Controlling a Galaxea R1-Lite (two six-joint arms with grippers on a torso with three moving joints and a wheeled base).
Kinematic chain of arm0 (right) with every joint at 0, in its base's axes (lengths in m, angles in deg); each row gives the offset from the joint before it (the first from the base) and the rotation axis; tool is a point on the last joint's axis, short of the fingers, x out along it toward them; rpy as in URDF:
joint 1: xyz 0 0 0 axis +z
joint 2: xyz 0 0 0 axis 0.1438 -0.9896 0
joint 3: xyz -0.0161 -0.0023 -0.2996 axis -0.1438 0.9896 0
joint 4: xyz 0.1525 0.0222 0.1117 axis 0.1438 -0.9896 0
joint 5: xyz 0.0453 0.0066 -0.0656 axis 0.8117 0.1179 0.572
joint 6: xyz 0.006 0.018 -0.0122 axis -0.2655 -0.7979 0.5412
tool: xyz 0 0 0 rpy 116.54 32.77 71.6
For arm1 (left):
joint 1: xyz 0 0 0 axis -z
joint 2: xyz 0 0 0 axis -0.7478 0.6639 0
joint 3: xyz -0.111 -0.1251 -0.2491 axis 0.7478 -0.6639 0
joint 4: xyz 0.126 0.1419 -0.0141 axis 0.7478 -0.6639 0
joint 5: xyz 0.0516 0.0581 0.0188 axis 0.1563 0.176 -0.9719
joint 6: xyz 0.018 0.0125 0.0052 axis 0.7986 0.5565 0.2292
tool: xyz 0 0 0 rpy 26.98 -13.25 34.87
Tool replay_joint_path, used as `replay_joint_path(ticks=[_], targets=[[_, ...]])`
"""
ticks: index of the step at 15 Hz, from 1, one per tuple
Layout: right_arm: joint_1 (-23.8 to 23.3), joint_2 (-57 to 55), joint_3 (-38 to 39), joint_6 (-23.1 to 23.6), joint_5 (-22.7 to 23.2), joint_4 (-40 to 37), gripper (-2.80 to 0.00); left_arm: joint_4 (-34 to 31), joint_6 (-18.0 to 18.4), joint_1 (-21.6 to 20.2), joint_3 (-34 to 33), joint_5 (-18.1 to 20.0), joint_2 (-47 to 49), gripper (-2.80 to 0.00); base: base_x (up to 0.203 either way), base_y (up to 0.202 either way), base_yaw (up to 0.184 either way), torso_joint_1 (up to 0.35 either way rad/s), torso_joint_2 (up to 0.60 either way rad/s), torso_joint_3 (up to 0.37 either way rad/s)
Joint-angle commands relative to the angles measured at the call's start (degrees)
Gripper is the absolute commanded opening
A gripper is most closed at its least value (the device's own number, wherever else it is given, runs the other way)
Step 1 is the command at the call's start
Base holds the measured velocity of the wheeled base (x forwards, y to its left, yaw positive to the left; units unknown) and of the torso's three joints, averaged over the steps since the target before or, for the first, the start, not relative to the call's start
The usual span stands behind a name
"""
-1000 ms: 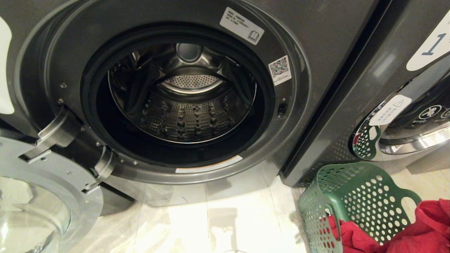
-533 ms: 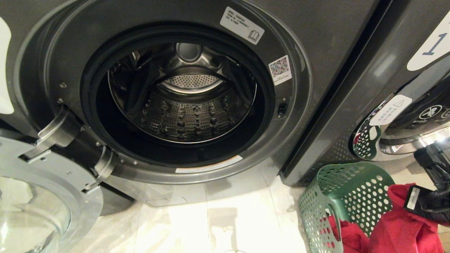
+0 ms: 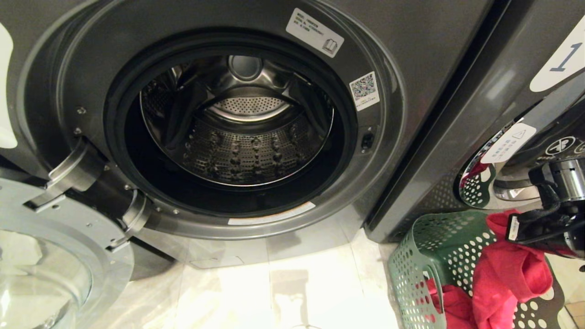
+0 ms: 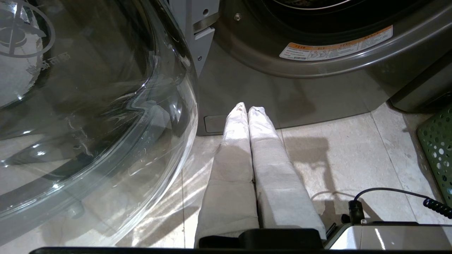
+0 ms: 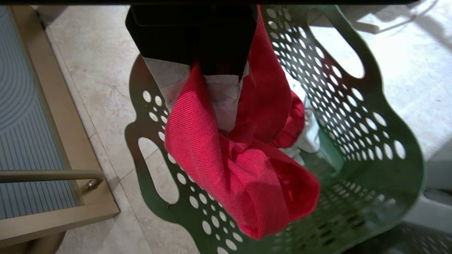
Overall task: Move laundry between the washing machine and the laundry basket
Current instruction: Pick a cloth and place it into the basket
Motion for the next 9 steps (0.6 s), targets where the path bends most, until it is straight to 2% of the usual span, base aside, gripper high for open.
replay_joint_path(ticks=[1,3,4,5,9], targets=[[-0.25,0.10,1.02,0.22,-0.16,0.25,-2.80,0.01,-0.01,-0.05,0.01,0.00,-0.06,-2.80,0.000,0.000,0.000,0.000,0.00,0.000],[-0.25,-0.05,0.90,0.26,-0.16,0.48,-2.80,0.01,-0.01,-0.05,0.01,0.00,-0.06,-2.80,0.000,0.000,0.000,0.000,0.00,0.000],[-0.25,-0.12,0.37,0.31,-0.18,0.51,-0.73,0.01,-0.01,-0.05,0.01,0.00,-0.06,-2.80,0.000,0.000,0.000,0.000,0.00,0.000],[-0.25,-0.14,-0.44,0.37,-0.22,0.51,0.00,0.01,-0.01,-0.05,0.01,0.00,-0.06,-2.80,0.000,0.000,0.000,0.000,0.00,0.000],[-0.24,0.45,-0.21,0.31,-0.16,0.42,0.00,0.01,-0.01,-0.05,0.01,0.00,-0.06,-2.80,0.000,0.000,0.000,0.000,0.00,0.000]])
